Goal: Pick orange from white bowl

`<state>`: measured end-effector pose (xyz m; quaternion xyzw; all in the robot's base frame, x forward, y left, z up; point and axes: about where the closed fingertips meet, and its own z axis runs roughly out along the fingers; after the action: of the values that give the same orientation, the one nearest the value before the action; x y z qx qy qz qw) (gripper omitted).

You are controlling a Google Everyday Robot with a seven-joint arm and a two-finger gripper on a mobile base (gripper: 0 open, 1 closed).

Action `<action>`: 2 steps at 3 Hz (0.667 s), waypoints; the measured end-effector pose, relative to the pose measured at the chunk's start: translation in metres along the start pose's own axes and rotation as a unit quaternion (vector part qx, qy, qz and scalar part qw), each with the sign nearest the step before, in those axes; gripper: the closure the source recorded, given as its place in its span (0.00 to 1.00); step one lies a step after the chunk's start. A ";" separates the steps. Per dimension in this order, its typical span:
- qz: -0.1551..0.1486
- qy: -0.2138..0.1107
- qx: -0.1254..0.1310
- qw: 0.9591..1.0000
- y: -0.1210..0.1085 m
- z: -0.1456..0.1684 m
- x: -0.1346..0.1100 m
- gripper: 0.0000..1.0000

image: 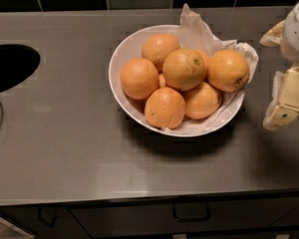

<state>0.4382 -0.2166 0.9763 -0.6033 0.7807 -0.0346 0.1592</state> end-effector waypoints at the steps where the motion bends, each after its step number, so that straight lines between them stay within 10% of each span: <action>1: 0.000 0.000 0.000 1.000 0.000 0.000 0.000 0.00; 2: -0.035 -0.009 -0.002 0.999 -0.008 -0.002 -0.026 0.00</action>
Offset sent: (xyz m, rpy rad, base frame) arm 0.0271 0.0515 0.0171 -0.0108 0.0015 0.1710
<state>0.4505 -0.1939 0.9856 -0.6310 0.7577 -0.0334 0.1633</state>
